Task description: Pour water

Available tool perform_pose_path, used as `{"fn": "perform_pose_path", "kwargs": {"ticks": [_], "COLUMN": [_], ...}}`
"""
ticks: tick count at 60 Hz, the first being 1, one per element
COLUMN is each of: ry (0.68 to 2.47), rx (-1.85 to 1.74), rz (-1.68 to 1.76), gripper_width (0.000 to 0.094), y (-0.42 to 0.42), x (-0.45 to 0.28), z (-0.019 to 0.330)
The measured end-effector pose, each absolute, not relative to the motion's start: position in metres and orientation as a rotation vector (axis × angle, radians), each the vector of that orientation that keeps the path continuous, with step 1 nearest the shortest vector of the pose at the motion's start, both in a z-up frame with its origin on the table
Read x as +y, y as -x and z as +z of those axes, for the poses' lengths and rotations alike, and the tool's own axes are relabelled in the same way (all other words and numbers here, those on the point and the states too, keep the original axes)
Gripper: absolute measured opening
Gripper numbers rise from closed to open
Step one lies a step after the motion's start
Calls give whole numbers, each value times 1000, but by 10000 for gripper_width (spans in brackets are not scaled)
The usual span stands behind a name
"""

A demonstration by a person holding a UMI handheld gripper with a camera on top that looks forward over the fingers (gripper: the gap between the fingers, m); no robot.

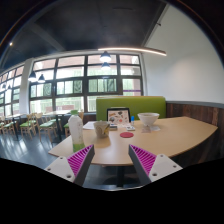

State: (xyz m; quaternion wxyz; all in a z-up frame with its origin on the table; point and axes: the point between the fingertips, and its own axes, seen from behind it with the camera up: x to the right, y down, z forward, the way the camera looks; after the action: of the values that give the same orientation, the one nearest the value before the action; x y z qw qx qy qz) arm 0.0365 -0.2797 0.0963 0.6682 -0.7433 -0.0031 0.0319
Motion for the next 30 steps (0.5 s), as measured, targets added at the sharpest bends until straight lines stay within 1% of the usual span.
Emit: {"fn": "perform_pose_path", "kwargs": {"ticks": [9, 17, 25, 30], "ry": [1666, 1653, 1649, 1644], "rx": [-36, -77, -131, -155], "rz": [99, 142, 201, 224], "gripper_width": [791, 789, 790, 788], "y": [-19, 9, 56, 82], "x": [-279, -271, -264, -246], "z": [95, 86, 79, 78]}}
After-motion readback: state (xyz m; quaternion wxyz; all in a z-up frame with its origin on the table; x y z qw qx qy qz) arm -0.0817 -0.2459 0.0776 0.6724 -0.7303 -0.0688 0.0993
